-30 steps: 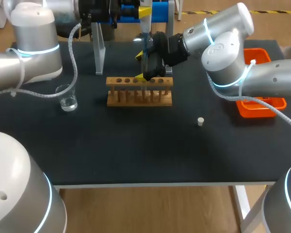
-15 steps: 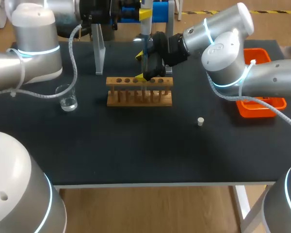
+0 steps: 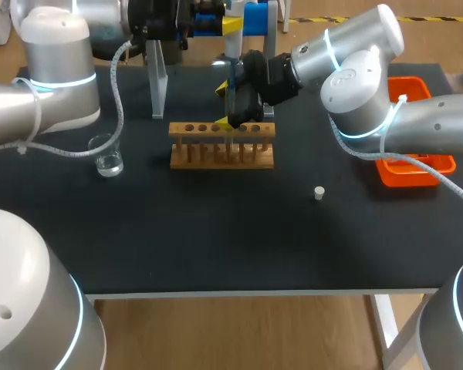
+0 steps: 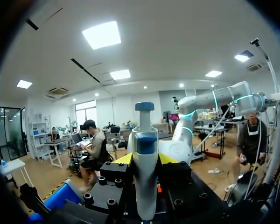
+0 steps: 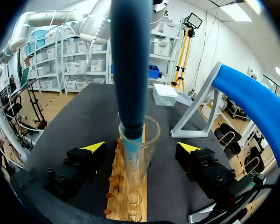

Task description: Invert the test tube, pick up the pipette, mount the tip to pipette, aspirate from beaker and dispense into the tube, eject the tip, return the pipette, and cap with the stopper.

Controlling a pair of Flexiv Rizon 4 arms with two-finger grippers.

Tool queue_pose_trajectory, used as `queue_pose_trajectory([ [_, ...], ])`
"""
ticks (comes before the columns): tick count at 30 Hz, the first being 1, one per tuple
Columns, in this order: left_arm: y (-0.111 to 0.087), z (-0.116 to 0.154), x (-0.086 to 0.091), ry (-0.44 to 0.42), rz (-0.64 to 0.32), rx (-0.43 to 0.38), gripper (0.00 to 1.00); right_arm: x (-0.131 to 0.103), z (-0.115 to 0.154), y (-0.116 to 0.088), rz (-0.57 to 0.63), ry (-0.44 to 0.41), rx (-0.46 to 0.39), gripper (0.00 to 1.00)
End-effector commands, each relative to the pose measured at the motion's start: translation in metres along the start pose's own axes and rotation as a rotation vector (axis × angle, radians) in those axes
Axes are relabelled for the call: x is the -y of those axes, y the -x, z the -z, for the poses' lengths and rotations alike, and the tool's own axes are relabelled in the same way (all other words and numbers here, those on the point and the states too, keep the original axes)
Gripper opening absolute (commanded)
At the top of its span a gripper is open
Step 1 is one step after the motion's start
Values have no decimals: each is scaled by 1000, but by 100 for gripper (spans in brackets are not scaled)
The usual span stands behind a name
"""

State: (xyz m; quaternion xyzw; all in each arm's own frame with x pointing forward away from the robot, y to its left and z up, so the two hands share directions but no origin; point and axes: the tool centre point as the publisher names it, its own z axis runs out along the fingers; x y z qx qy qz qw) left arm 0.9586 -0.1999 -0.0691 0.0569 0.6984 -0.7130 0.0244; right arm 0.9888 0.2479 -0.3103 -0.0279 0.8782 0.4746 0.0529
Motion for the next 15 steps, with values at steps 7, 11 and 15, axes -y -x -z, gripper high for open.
queue_pose_trajectory([
  [7, 3, 2, -4, 0, 7, -8, 0, -1, 1, 1, 0, -3, -4, 100],
  [11, 3, 2, -4, 1, 9, -6, 0, -1, 1, 1, 0, -3, -4, 100],
  [15, 3, 2, -4, 2, 11, -6, 0, -1, 1, 1, 0, -3, -4, 100],
])
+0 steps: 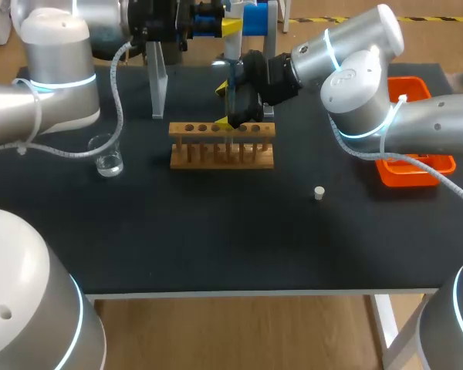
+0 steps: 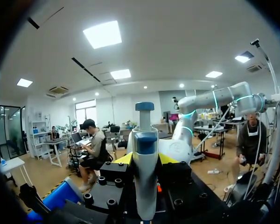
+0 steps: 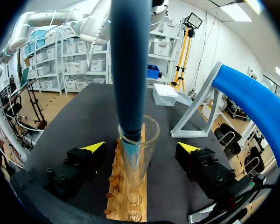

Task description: Invert the test tube, pick up the pipette, mount the tip to pipette, aspirate from beaker and dispense into the tube, eject the tip, return the pipette, and cap with the stopper.

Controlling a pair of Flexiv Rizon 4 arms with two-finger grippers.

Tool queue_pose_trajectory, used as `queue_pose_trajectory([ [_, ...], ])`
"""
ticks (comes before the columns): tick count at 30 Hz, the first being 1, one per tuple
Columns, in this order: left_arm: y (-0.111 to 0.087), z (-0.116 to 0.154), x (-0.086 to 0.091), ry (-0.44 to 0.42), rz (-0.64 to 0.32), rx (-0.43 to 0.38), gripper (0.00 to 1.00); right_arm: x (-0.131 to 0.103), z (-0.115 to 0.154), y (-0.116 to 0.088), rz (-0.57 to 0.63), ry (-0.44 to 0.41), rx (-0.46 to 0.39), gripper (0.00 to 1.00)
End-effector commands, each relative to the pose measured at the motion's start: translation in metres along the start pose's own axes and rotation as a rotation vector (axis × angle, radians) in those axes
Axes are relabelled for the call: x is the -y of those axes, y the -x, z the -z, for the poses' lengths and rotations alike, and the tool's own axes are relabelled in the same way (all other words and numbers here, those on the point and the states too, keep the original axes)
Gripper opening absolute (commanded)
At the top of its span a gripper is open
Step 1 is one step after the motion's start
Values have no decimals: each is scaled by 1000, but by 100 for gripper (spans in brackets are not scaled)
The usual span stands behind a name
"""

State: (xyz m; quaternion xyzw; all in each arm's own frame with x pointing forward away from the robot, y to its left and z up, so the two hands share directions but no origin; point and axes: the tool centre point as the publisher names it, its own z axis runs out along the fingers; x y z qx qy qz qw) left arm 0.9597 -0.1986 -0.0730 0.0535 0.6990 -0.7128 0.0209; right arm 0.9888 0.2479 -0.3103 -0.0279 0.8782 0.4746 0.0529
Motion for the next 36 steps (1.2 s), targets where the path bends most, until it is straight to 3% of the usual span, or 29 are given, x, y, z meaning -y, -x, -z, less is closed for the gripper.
queue_pose_trajectory([
  [1, 2, 0, 0, 1, 3, -7, 0, -1, 1, 1, 0, -3, -4, 100],
  [24, 2, 0, 0, 4, 11, -7, 0, -1, 1, 1, 0, -3, -4, 100],
  [36, 2, 0, 0, 4, 11, -7, 0, 13, 62, -5, -5, 43, 26, 100],
])
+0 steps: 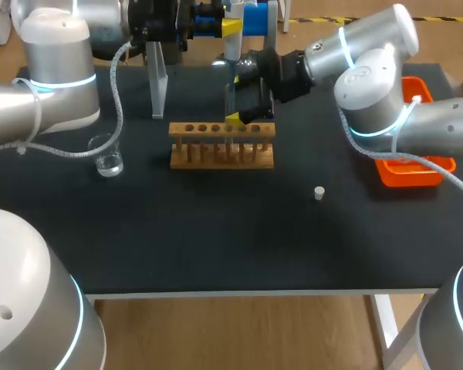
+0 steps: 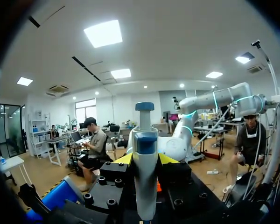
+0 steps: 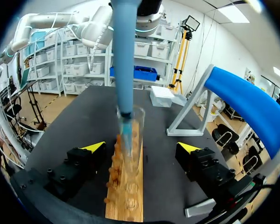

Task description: Invert the test tube, pick up the pipette, mount the tip to pipette, aspirate from beaker and dispense into the tube, eject the tip, return the pipette, and cap with the stopper.

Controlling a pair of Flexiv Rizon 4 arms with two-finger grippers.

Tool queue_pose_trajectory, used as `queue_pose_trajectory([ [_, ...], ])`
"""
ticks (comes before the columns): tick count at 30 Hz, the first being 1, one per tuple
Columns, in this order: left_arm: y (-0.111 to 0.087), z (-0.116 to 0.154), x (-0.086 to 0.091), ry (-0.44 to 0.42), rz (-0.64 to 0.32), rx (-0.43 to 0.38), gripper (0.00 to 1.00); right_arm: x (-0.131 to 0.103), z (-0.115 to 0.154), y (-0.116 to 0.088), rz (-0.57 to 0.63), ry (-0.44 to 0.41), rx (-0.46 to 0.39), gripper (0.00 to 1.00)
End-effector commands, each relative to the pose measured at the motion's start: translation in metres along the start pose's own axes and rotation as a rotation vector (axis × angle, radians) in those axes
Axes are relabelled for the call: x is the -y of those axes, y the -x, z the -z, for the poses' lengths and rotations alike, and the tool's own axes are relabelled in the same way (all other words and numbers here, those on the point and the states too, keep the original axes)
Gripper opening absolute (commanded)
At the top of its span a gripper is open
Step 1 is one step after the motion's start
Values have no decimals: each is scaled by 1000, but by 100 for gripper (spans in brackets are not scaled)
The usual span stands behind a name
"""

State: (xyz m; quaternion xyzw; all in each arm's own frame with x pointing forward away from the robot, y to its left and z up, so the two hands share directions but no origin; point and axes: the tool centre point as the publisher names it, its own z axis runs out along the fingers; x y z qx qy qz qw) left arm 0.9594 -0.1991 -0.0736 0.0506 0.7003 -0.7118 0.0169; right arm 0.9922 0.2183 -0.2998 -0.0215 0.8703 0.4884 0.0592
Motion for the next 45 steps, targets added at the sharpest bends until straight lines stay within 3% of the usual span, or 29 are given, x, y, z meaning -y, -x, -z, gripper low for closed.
queue_pose_trajectory([
  [1, 2, 0, 0, 1, 1, -5, 0, 6, 38, -9, 1, 13, 8, 100],
  [10, 2, 0, 0, 1, 1, -5, 0, 17, 83, -14, -20, 87, 67, 100],
  [21, 2, 0, 0, 1, 1, -5, 0, 0, 129, -23, 23, 183, 105, 100],
  [26, 2, 0, 0, 1, 1, -5, 0, -30, 159, -20, 29, 224, 118, 100],
  [29, 2, 0, 0, 1, 1, -5, 0, -47, 173, -16, 10, 207, 147, 100],
  [35, 2, 0, 0, 1, 1, -5, 0, -94, 205, -13, 49, 249, 163, 100],
  [45, 2, 0, 0, 1, 1, -5, 0, -153, 225, -10, 81, 259, 163, 100],
])
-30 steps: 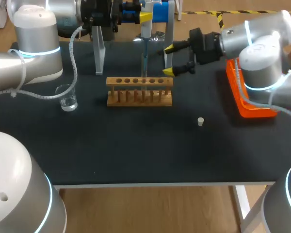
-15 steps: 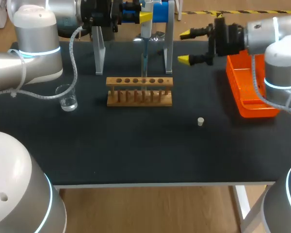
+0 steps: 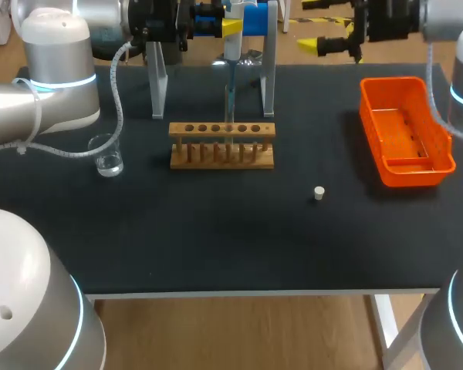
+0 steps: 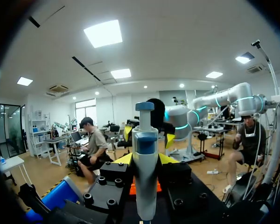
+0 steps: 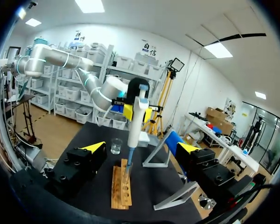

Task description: Invert the test tube, pick up the pipette, mount the tip to pipette, aspirate from beaker and dispense into the tube, eject the tip, return the pipette, and cap with the stopper.

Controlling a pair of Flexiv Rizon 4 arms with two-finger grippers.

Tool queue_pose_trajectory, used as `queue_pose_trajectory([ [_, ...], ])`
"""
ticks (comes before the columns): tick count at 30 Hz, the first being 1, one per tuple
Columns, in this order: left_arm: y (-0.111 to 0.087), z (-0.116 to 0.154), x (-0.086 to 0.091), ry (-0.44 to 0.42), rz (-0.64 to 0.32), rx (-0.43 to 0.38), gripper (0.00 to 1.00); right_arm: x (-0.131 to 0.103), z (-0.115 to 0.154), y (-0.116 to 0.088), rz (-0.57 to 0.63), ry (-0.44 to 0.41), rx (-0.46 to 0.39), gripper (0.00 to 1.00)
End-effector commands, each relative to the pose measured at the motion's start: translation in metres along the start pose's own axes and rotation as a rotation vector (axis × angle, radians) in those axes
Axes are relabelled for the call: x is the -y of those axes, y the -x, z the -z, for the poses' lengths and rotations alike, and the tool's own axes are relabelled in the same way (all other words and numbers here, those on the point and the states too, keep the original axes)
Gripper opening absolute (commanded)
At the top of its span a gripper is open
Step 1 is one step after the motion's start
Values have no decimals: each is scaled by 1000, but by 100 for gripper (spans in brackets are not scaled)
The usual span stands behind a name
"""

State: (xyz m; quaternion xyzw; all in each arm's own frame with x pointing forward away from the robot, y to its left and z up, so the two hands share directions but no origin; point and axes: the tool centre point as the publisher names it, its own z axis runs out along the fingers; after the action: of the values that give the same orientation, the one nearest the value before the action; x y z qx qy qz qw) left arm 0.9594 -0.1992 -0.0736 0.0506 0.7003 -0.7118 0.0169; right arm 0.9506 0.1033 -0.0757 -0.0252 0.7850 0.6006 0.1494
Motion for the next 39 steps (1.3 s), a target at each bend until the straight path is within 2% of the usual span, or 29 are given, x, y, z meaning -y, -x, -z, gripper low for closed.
queue_pose_trajectory([
  [1, 2, 0, 0, 1, 1, -5, 0, -25, 1, 4, -4, -16, -7, 100],
  [10, 2, 0, 0, 1, 1, -5, 0, -67, -8, 11, -65, 23, -37, 100],
  [11, 2, 0, 0, 1, 1, -5, 0, -70, -10, 11, -73, 32, -42, 97],
  [13, 2, 0, 0, 1, 1, -5, 0, -77, -13, 11, -74, 35, -49, 83],
  [15, 2, 0, 0, 1, 1, -5, 0, -84, -17, 10, -76, 40, -50, 77],
  [16, 2, 0, 0, 1, 1, -5, 0, -87, -20, 9, -76, 45, -54, 58],
  [17, 2, 0, 0, 1, 1, -5, 0, -89, -22, 9, -77, 46, -57, 47],
  [21, 2, 0, 0, 1, 1, -5, 0, -99, -32, 7, -78, 54, -73, 13],
  [22, 2, 0, 0, 1, 1, -5, 0, -101, -35, 7, -77, 56, -78, 1],
  [29, 2, 0, 0, 1, 1, -5, 0, -111, -51, 7, -80, 91, -103, 0],
  [39, 2, 0, 0, 1, 1, -5, 0, -110, -71, 9, -129, 139, -116, 0],
])
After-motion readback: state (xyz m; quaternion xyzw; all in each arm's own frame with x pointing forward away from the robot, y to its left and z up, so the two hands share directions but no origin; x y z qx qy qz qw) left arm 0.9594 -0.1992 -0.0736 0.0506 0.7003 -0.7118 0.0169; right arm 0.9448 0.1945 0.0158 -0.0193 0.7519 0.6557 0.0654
